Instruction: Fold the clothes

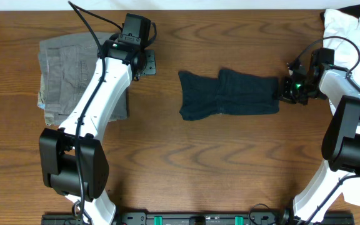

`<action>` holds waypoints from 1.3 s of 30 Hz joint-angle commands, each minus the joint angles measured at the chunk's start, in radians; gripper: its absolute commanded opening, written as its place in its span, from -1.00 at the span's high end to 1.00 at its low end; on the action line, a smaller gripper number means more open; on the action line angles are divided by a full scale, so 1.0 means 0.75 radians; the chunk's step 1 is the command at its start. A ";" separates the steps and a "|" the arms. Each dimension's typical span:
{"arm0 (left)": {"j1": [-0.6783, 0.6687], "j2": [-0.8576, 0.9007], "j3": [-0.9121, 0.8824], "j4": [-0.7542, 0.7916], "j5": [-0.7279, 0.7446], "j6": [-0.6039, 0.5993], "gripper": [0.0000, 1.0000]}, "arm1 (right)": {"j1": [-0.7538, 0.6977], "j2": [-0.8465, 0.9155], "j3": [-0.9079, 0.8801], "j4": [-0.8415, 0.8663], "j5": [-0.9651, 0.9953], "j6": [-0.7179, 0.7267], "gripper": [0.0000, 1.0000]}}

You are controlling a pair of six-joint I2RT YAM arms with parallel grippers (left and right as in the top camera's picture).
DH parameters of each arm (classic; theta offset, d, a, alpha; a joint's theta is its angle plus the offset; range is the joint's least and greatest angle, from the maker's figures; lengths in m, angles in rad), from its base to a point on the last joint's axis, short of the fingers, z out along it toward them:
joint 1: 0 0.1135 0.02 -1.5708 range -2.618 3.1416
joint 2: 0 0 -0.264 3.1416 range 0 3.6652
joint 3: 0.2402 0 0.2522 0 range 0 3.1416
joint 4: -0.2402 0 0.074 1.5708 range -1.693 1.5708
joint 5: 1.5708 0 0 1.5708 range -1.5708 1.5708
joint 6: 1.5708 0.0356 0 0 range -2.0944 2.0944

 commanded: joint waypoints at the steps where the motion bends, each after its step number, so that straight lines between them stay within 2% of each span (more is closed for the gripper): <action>1: 0.003 0.015 -0.018 -0.008 -0.016 -0.008 -0.06 | -0.008 -0.017 0.005 -0.001 0.114 0.028 0.98; 14: 0.002 0.015 -0.018 -0.008 -0.016 -0.008 -0.06 | -0.241 -0.018 0.323 -0.276 0.113 -0.004 0.98; 21: 0.002 0.015 -0.018 -0.007 -0.016 -0.008 -0.06 | -0.263 -0.018 0.538 -0.481 0.097 -0.060 0.98; 29: 0.002 0.015 -0.018 -0.007 -0.016 -0.008 -0.07 | -0.133 -0.018 0.746 -0.685 0.068 -0.132 0.98; 39: 0.002 0.015 -0.018 -0.006 -0.016 -0.008 -0.08 | 0.186 -0.017 0.743 -0.802 0.167 -0.223 0.98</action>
